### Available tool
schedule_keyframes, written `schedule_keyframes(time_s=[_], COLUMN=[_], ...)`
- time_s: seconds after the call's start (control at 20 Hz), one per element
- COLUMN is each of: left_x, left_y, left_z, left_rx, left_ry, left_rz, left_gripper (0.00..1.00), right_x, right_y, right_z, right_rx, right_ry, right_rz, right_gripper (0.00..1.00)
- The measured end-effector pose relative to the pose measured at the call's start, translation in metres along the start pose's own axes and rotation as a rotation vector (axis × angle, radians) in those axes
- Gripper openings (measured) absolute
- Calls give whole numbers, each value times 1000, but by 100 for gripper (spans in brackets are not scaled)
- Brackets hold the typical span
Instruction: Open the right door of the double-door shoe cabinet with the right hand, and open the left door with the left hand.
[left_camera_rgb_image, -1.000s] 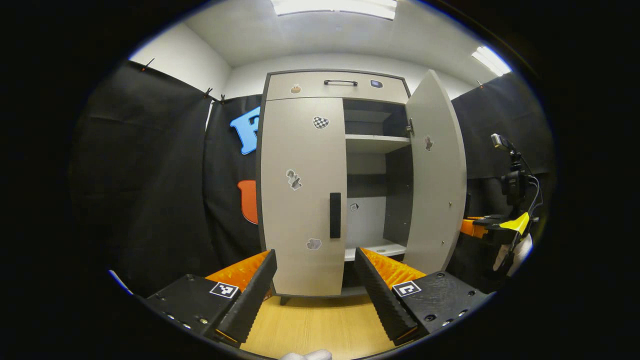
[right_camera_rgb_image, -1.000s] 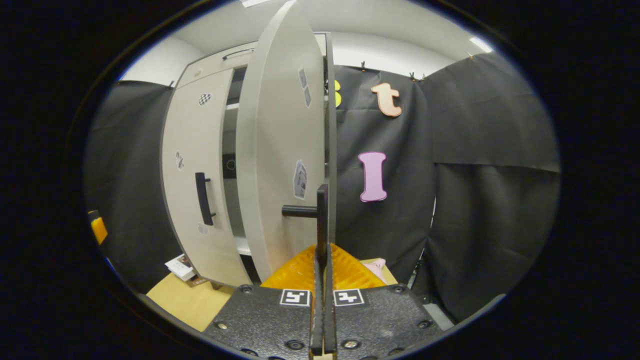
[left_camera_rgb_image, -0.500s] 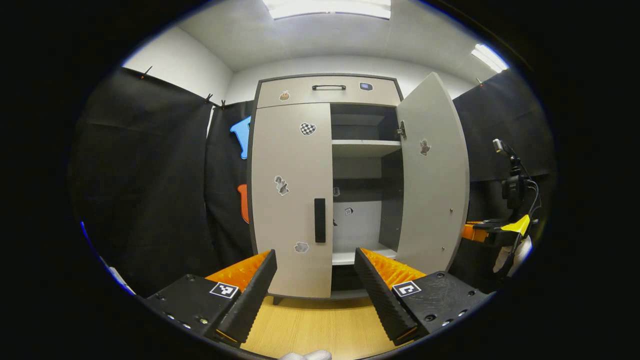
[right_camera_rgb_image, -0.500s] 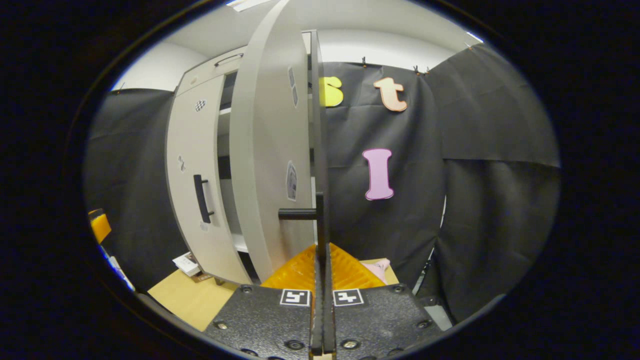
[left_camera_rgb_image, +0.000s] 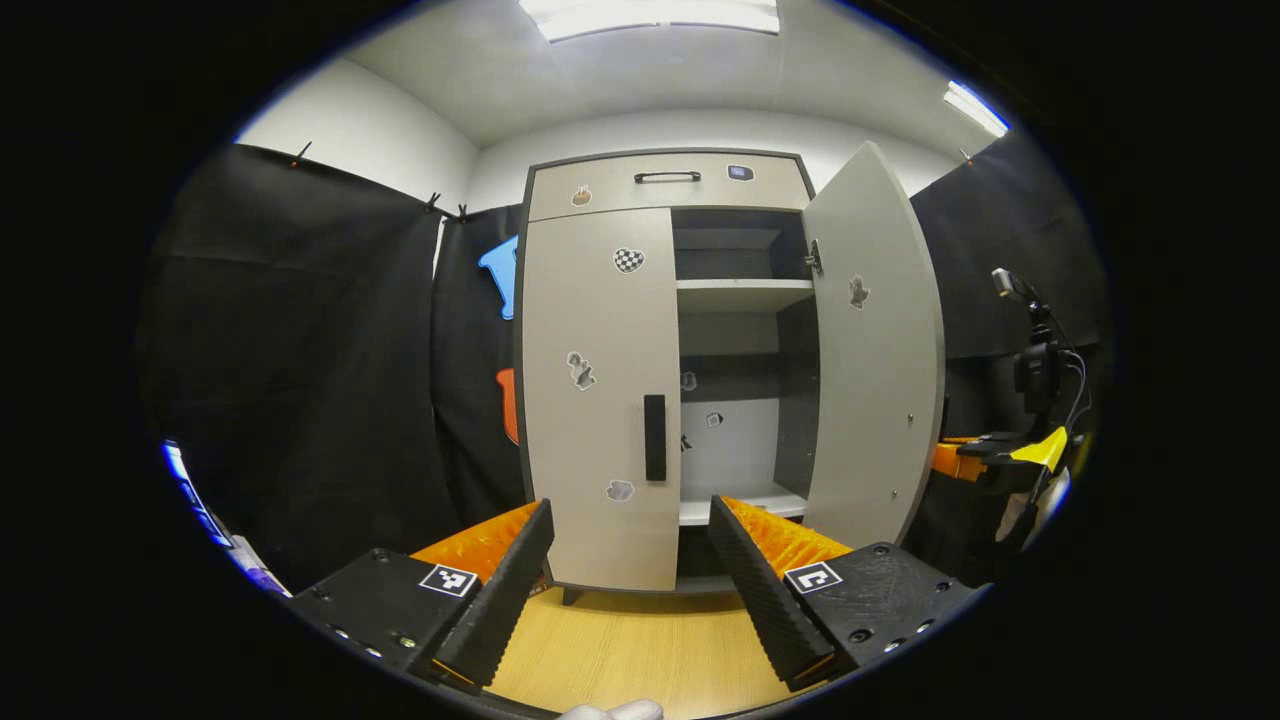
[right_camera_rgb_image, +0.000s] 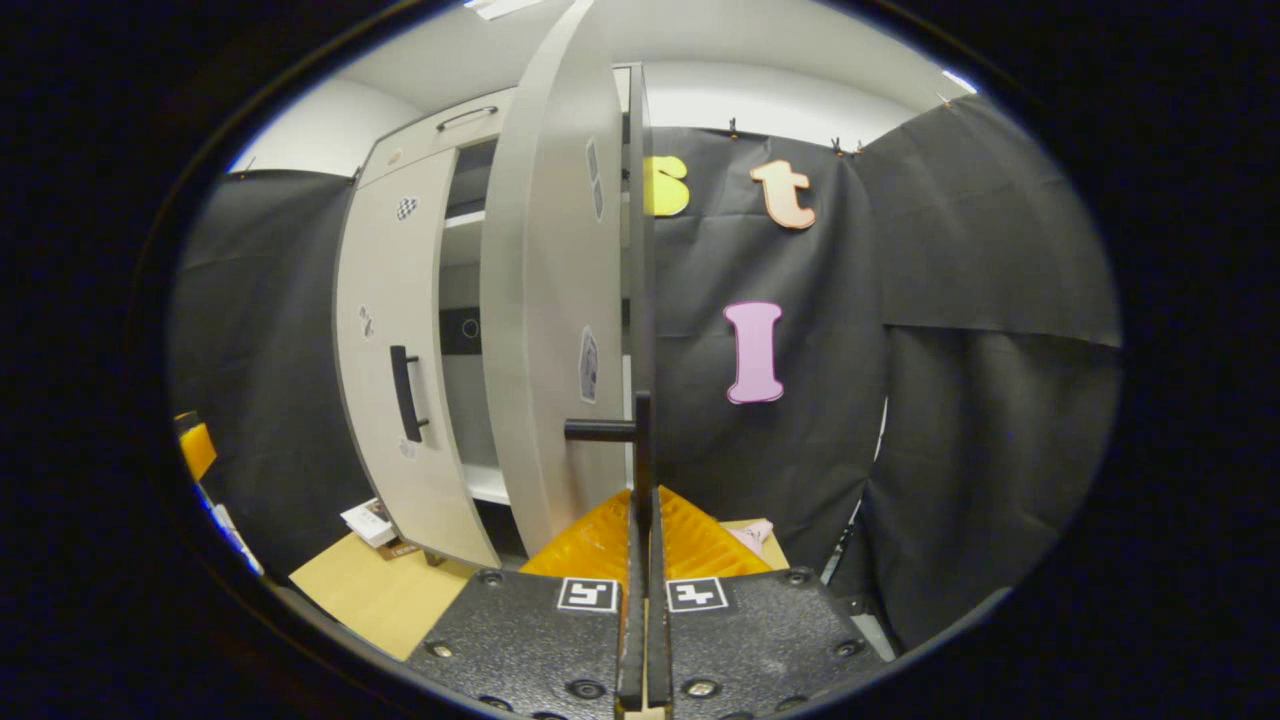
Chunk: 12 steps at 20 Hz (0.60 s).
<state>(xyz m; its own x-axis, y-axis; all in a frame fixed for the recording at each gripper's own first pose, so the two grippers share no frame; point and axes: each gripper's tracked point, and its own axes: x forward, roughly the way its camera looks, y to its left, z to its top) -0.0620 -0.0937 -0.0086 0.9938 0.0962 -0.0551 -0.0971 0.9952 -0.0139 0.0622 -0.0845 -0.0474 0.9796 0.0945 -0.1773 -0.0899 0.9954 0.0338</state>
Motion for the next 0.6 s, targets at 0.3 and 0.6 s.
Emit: schedule_keyframes(time_s=[0.3,0.6], left_x=[3,18], left_y=[8,21], left_z=[3,1], left_rx=[20,40], left_ry=[-8,-9], left_rz=[-28,-67], left_gripper=[96,96], right_x=[-33,-80], right_y=[-15,7], right_z=[7,8], right_rx=[-38,-5], right_ry=[-35,-53], right_rz=[-90,-89], right_gripper=[61,100])
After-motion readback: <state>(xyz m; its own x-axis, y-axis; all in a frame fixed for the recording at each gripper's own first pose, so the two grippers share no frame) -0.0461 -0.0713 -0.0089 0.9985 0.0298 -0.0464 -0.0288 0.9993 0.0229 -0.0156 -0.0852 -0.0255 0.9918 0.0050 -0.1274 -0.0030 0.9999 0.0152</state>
